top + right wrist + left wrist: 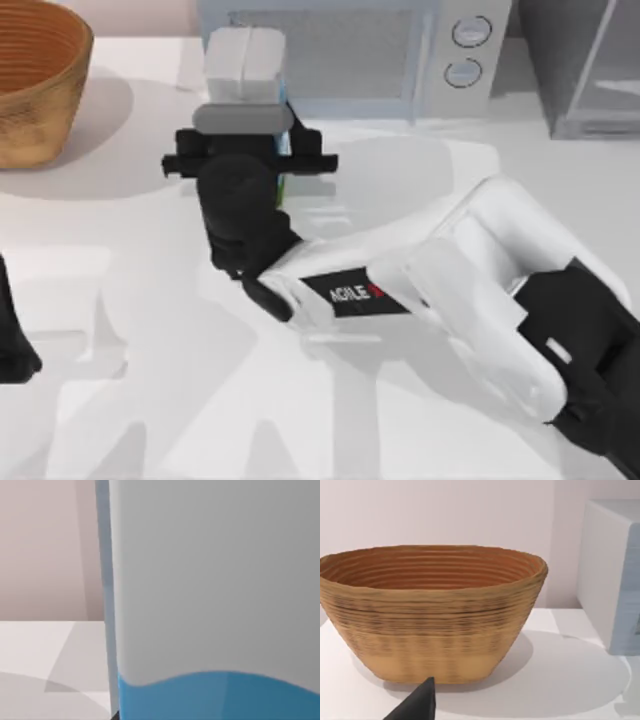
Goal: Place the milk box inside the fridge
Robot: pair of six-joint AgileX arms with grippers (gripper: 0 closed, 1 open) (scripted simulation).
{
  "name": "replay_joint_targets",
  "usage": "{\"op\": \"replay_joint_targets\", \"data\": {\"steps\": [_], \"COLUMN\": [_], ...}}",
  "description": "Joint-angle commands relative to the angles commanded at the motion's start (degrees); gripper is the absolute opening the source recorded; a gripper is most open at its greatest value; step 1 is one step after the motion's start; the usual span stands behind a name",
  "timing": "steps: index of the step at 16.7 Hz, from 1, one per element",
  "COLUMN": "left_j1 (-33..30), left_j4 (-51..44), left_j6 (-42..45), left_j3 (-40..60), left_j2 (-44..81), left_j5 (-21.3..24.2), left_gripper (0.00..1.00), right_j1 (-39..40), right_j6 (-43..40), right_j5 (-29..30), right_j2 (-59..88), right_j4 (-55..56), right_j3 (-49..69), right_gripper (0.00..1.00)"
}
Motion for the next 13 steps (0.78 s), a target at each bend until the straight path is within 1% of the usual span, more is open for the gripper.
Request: {"op": "replay_joint_targets", "data": {"steps": [1, 10, 13], "left_j1": [0.0, 0.0, 0.0], "left_j4": [0.0, 0.0, 0.0], "left_j6": [0.0, 0.0, 0.0], "left_j3": [0.0, 0.0, 0.0], "left_j2": [0.0, 0.0, 0.0], "left_j5": [0.0, 0.0, 0.0], "left_gripper": [1.00, 1.00, 1.00], "right_j1": [0.0, 0.3, 2.5], "right_j6": [0.0, 0.1, 0.8], "right_j5": [0.0, 0.0, 0.0], "right_j2": [0.0, -0.2, -3.2], "right_j4": [0.0, -0.1, -3.3], "right_j3": [0.0, -0.1, 0.2], "right_gripper": [0.00, 0.00, 0.00]}}
